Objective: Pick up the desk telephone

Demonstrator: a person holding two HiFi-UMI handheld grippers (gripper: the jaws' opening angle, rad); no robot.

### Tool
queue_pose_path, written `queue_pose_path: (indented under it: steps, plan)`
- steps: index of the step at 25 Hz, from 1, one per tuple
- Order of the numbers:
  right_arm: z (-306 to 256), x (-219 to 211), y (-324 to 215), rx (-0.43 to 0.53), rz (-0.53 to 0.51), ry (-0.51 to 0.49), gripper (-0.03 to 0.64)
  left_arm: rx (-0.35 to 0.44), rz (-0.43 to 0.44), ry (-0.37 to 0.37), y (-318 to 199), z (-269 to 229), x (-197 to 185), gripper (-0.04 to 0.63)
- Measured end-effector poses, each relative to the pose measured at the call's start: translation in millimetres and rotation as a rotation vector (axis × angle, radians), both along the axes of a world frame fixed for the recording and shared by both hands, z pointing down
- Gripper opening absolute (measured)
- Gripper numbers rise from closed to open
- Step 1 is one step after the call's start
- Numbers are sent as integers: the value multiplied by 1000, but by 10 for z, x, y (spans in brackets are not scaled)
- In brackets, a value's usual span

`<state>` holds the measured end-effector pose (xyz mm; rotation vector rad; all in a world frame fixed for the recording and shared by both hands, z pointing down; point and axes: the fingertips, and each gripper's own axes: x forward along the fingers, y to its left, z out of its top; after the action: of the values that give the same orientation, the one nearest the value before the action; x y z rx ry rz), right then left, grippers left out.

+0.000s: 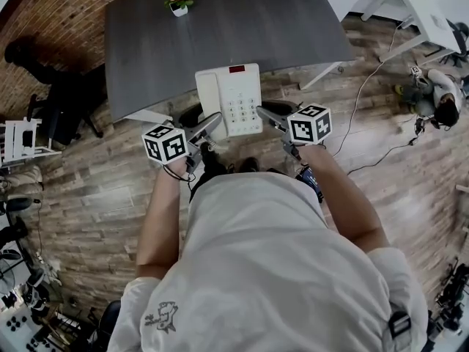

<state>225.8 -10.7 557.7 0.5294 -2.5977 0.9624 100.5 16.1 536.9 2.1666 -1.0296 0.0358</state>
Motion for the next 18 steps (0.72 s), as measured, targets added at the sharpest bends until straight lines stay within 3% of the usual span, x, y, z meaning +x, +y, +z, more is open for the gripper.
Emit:
queue_pose_path:
  steps: [18]
  plan:
    - [-80, 23, 64, -25, -5, 0, 80, -36, -34, 22, 88, -71, 23, 321]
